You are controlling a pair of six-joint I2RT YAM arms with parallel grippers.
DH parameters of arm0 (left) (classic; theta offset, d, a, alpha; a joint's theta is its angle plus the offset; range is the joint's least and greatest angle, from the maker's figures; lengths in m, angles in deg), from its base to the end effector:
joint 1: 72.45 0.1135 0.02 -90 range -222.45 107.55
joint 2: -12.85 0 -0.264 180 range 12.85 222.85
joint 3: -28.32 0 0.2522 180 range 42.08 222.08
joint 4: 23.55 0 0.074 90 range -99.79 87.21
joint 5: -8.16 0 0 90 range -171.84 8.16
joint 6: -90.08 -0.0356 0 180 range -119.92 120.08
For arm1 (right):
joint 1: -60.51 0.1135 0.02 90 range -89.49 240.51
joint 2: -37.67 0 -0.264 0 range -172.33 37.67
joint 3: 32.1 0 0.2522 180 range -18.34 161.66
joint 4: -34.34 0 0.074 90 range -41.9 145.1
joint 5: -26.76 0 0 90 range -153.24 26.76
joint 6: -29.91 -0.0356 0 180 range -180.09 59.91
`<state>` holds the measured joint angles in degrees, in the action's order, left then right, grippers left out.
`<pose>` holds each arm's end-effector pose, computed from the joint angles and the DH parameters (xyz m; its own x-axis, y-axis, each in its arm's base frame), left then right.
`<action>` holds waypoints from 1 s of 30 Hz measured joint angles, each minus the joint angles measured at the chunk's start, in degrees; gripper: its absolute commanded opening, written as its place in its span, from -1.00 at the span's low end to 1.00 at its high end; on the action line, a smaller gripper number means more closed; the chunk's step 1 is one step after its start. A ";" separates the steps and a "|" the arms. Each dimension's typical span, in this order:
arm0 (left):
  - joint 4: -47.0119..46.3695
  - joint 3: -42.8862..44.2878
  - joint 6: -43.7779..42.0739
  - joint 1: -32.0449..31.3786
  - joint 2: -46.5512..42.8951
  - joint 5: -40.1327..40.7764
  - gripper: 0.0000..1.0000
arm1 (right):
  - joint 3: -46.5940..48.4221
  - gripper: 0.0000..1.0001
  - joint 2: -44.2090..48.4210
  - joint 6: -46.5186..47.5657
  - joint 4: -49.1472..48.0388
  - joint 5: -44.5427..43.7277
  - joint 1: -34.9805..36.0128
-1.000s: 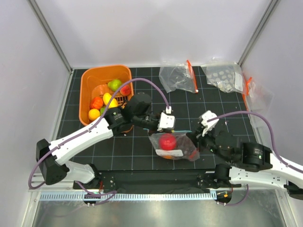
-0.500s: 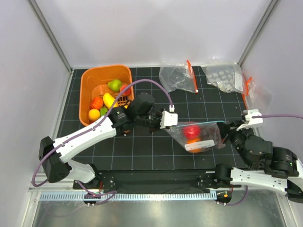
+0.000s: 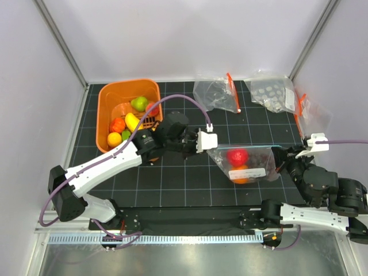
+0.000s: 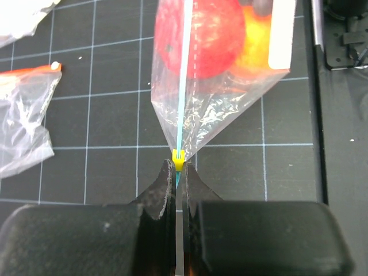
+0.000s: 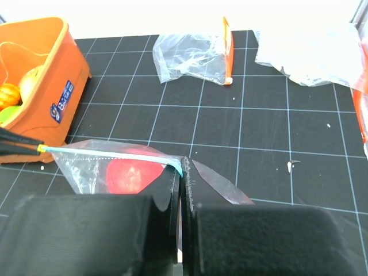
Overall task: Place the food in the zip-top bag and seal the zipper
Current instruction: Zip the zipper food storage bag at the center of the board, then move the zipper food storage bag to the center of the board.
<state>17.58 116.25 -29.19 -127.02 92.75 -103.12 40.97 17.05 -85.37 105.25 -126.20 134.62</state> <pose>0.1710 -0.2627 0.3501 0.1812 0.5312 -0.8277 0.9709 0.0376 0.2367 0.0338 0.0030 0.3779 -0.1663 0.1248 -0.9781 -0.1492 0.9774 0.1500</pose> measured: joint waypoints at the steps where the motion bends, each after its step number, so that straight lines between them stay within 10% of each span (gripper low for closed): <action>1: -0.02 0.07 0.35 0.13 0.00 0.35 -0.99 | 0.00 -0.98 -0.02 0.02 0.00 0.07 0.26; 23: 3.26 11.96 15.82 22.86 7.56 14.21 -1.00 | -3.43 -0.98 -42.53 15.06 -35.15 27.06 0.48; 30: 2.12 11.63 19.69 26.97 10.71 13.94 -0.68 | 3.74 -0.90 -57.05 17.94 -43.28 33.09 0.26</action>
<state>19.70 127.88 -9.50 -100.05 103.46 -89.18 44.70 -40.00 -67.43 61.97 -93.11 134.88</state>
